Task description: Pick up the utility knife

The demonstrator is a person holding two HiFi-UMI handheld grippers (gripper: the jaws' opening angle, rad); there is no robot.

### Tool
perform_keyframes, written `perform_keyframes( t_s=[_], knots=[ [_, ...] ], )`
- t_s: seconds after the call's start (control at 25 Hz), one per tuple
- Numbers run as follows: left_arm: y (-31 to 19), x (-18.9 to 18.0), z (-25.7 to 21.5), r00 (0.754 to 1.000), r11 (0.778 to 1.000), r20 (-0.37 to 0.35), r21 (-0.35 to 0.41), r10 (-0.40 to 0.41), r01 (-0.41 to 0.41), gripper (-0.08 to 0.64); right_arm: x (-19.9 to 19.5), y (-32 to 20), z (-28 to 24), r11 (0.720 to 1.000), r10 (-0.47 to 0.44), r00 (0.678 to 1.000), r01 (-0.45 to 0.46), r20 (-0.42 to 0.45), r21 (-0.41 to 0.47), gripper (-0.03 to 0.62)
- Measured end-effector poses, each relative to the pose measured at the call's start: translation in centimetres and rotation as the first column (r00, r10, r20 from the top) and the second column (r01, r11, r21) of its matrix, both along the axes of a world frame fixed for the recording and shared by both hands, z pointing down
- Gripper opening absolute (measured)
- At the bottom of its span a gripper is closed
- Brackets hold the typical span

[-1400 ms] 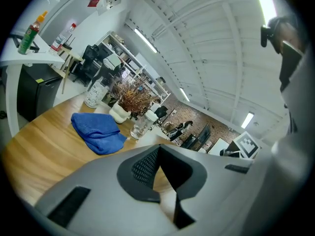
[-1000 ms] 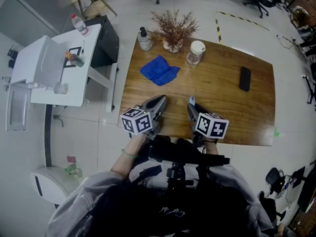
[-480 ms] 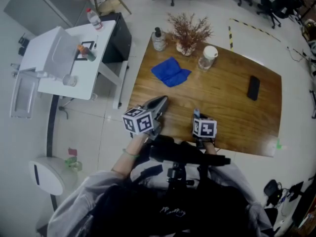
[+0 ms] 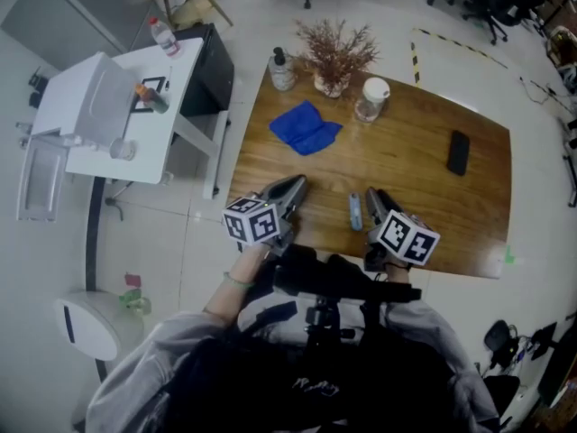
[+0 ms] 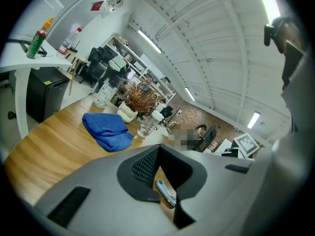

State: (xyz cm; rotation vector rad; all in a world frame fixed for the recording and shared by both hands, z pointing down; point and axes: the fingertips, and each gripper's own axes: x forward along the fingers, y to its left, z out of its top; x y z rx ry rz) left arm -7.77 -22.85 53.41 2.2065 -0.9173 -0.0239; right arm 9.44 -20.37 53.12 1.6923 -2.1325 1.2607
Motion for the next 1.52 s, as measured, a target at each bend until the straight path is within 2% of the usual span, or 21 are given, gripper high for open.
perform_keyframes(
  t_s=[0.08,0.2,0.52,1.24,1.52],
  knots=[
    [0.2,0.4,0.2,1.000,1.000,0.000,-0.005,0.008,-0.008,0.005,0.4,0.2,-2.4,0.998,0.033,0.997,-0.036,0.064,0.046,0.097],
    [0.4,1.1,0.2,1.000,1.000,-0.001,-0.007,0.021,-0.021,0.005,0.6,0.6,-4.7,0.994,0.042,0.996,-0.049,0.077,0.094,0.015],
    [1.0,2.4,-0.1,0.999,0.999,-0.005,-0.001,0.045,-0.045,0.005,0.3,1.5,-5.6,0.994,0.008,0.999,-0.014,0.052,0.110,0.012],
    [1.3,0.9,0.2,1.000,1.000,0.006,-0.010,0.015,-0.015,0.005,-0.3,1.8,-4.5,0.996,-0.006,0.999,0.003,0.036,0.086,0.012],
    [1.3,1.4,0.3,1.000,1.000,-0.003,-0.017,0.020,-0.020,0.005,0.2,2.3,-4.2,0.997,-0.004,1.000,0.002,0.024,0.075,0.012]
  ],
)
